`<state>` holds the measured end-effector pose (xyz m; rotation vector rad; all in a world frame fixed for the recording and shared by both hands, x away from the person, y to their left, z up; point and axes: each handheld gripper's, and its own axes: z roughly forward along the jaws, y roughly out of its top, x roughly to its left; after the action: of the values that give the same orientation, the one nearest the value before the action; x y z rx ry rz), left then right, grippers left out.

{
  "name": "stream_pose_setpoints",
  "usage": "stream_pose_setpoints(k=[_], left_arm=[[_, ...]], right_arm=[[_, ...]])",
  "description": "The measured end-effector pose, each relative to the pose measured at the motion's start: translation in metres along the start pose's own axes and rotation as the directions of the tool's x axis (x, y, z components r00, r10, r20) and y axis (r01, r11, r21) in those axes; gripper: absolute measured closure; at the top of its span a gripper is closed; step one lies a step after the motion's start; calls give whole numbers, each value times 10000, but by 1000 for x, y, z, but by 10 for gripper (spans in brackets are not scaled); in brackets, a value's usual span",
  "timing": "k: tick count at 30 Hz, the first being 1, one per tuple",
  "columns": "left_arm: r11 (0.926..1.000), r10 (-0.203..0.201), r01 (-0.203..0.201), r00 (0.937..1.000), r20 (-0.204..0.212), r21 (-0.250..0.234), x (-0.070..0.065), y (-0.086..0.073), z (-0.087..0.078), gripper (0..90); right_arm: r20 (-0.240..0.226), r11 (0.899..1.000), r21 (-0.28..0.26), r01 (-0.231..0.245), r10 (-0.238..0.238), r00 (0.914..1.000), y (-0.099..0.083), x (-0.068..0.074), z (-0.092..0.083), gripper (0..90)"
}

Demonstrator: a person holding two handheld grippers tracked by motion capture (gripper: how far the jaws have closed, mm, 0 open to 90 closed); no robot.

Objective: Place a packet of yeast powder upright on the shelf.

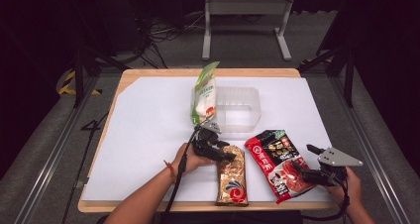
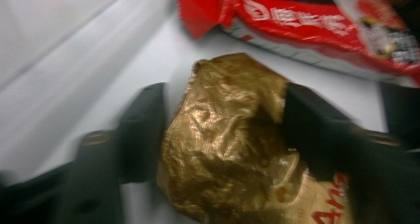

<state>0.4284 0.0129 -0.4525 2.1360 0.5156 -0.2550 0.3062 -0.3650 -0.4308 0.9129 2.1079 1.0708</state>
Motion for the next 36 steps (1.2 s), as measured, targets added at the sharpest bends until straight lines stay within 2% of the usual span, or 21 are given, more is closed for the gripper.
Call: stream_pose_setpoints(k=[3,4,6,7,9,12,14,15,16,18,20,26,30,31,32,33,34,36], left_arm=[[9993,-140,128,9993,-341,-338,-1,-2,-3,688],[9993,-34,20,9992,-388,-366,-1,-3,-4,758],[9991,-48,29,9990,-434,-434,-2,-3,-5,817],[9988,-26,2,9988,-493,-489,-3,-3,-5,817],[9976,-283,256,9987,-417,-637,-3,-5,-6,845],[9959,-249,209,9987,-436,-883,-5,-4,-11,860],[9942,-67,5,9983,-573,-1074,-8,-3,-17,861],[9898,-70,-5,9986,-524,-1427,-12,-1,-24,866],[9898,-70,-5,9986,-524,-1427,-12,-1,-24,866],[9835,88,-209,9977,-676,-1799,-18,2,-33,867],[9765,199,-353,9971,-740,-2125,-23,4,-42,871],[9475,179,-463,9956,-922,-3164,-37,8,-69,878],[9236,252,-653,9936,-1100,-3777,-44,10,-89,880],[9094,199,-630,9939,-1083,-4111,-47,10,-96,881],[9025,148,-557,9950,-983,-4272,-49,10,-101,881],[8964,156,-569,9952,-970,-4395,-50,11,-104,881],[8964,156,-569,9952,-970,-4395,-50,11,-104,881],[8813,145,-537,9961,-866,-4694,-53,11,-112,883]], right_arm=[[-12,10000,22,21,-21,10000,0,0,0,220],[-12,10000,32,22,-22,10000,0,0,0,220],[-9,10000,34,40,-40,10000,0,0,0,219],[-14,10000,31,42,-42,10000,0,0,-1,219],[-31,10000,4,46,-46,10000,0,0,-1,217],[-49,10000,-14,27,-27,10000,0,-1,-1,216],[-14,10000,-34,83,-83,10000,0,0,-2,217],[-2,9999,-48,88,-88,10000,0,-1,-2,217],[-2,9999,-48,88,-88,10000,0,-1,-2,217],[11,10000,-42,86,-85,10000,0,-1,-2,217],[17,10000,-20,94,-94,10000,0,-1,-2,217],[41,9999,-26,158,-158,9999,1,0,-2,217],[53,9999,-24,163,-162,9999,1,0,-3,216],[65,9998,-46,177,-177,9998,1,-1,-3,216],[67,9999,-33,153,-153,9999,1,-1,-3,216],[72,9999,-51,154,-153,9999,1,-1,-3,216],[72,9999,-51,154,-153,9999,1,-1,-3,216],[51,9999,-38,166,-166,9998,0,-1,-3,216]])
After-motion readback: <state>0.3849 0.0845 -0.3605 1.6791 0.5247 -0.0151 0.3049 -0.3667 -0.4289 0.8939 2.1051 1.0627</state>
